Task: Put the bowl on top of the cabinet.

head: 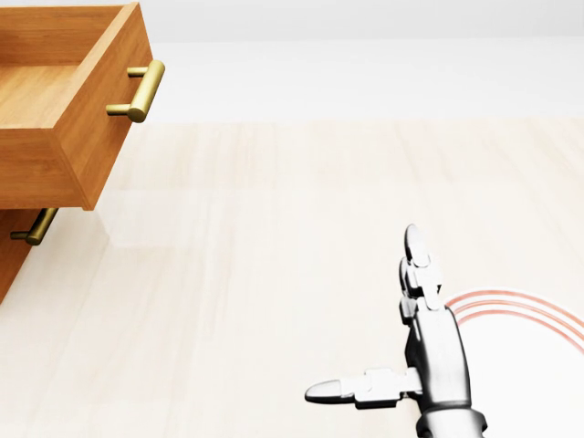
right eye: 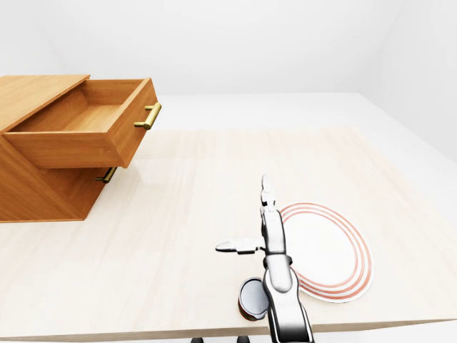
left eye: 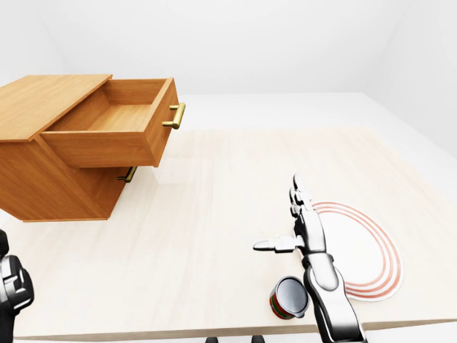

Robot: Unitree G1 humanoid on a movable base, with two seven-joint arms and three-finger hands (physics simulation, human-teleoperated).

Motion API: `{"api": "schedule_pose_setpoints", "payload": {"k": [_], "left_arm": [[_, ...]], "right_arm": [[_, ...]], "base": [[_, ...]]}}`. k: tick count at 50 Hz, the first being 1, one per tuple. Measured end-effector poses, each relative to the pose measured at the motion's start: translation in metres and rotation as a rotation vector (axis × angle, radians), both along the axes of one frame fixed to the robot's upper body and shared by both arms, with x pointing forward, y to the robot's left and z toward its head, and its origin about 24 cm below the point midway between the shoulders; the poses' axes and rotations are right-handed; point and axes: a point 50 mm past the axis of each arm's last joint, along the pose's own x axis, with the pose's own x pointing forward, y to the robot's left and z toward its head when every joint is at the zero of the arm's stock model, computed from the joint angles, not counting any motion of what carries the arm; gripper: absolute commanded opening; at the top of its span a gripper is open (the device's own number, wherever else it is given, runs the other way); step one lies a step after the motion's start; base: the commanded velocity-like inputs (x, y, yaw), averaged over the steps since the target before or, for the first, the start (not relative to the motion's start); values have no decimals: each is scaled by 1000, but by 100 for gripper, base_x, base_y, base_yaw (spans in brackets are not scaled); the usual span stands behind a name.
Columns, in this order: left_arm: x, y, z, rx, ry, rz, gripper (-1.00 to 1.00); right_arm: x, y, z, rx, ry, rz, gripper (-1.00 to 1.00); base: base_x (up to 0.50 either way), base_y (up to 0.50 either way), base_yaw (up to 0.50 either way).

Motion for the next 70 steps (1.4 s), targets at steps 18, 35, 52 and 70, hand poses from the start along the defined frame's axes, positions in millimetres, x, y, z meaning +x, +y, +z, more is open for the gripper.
{"api": "schedule_pose_setpoints", "payload": {"k": [18, 35, 52, 70], "left_arm": [[10, -4, -16, -26, 68, -5, -100], [25, -17, -33, -32, 145, -32, -100], [27, -18, -32, 1, 171, -25, -73], [22, -16, -10, -12, 79, -27, 100]], "right_arm": [[-1, 2, 0, -2, -1, 4, 100], [-3, 3, 2, -6, -7, 7, 100], [-4, 2, 3, -5, -11, 5, 100], [-4, 3, 3, -6, -11, 5, 100]], "base": [[0, 0, 0], [0, 0, 0], [0, 0, 0], [0, 0, 0]]}}
